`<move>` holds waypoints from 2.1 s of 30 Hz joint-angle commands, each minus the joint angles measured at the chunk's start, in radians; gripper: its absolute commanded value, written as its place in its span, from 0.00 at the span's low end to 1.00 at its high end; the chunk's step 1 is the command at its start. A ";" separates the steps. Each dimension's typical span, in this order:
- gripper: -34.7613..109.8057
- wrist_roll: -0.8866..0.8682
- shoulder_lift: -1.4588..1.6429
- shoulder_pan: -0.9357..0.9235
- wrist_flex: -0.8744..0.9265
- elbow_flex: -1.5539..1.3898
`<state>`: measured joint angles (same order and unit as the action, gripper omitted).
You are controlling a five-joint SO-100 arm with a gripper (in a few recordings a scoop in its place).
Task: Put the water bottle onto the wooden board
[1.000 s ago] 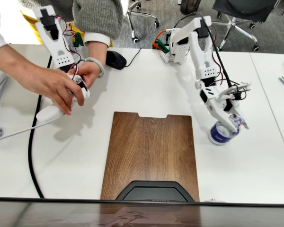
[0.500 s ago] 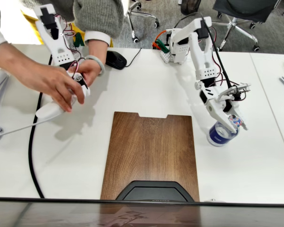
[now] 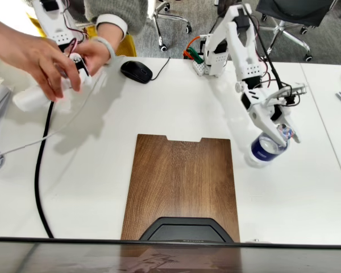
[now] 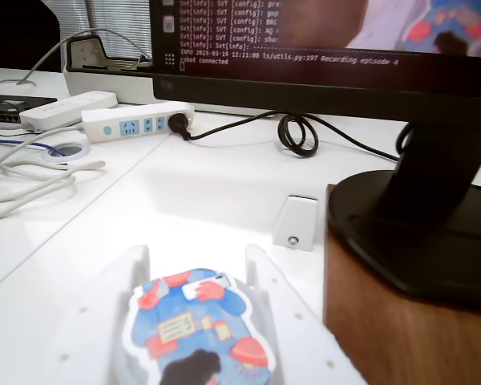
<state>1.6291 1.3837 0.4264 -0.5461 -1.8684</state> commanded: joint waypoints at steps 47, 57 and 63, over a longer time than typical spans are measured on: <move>0.24 -0.078 -0.152 -0.445 -0.278 0.112; 0.24 -0.078 -0.310 -0.465 -0.262 0.244; 0.24 -0.124 -0.387 -0.460 -0.259 0.342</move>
<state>1.5156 0.9771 -0.0353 -0.7885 -1.6168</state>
